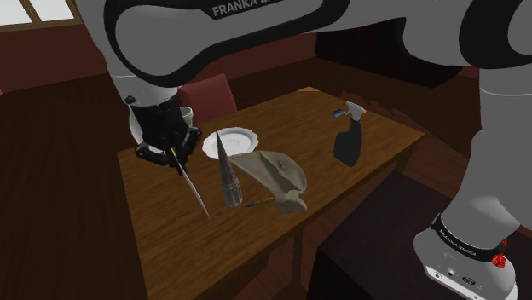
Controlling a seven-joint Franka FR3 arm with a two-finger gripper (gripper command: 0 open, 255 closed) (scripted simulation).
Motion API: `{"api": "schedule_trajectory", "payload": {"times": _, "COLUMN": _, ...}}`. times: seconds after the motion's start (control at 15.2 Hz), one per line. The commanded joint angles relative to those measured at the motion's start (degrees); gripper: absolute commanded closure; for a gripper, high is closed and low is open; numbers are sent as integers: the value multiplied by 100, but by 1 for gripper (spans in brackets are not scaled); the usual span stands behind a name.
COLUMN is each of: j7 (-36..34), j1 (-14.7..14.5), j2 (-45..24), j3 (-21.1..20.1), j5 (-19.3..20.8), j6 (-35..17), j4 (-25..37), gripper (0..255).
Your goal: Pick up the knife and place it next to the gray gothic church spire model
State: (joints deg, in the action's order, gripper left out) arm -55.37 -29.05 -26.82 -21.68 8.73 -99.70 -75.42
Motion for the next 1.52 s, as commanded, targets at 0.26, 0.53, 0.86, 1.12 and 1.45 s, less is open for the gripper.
{"api": "schedule_trajectory", "payload": {"times": 0.26, "j7": -13, "j1": 43, "j2": -13, "j3": 15, "j5": 14, "j6": -460, "j4": -449, "gripper": 255}}
{"api": "schedule_trajectory", "payload": {"times": 0.53, "j7": -29, "j1": 58, "j2": -54, "j3": 28, "j5": 36, "j6": -746, "j4": -698, "gripper": 255}}
{"api": "schedule_trajectory", "payload": {"times": 0.86, "j7": -54, "j1": 66, "j2": -135, "j3": 50, "j5": 73, "j6": -1089, "j4": -966, "gripper": 255}}
{"api": "schedule_trajectory", "payload": {"times": 1.12, "j7": -77, "j1": 66, "j2": -221, "j3": 71, "j5": 111, "j6": -1352, "j4": -1149, "gripper": 255}}
{"api": "schedule_trajectory", "payload": {"times": 1.45, "j7": -109, "j1": 59, "j2": -353, "j3": 103, "j5": 167, "j6": -1669, "j4": -1341, "gripper": 255}}
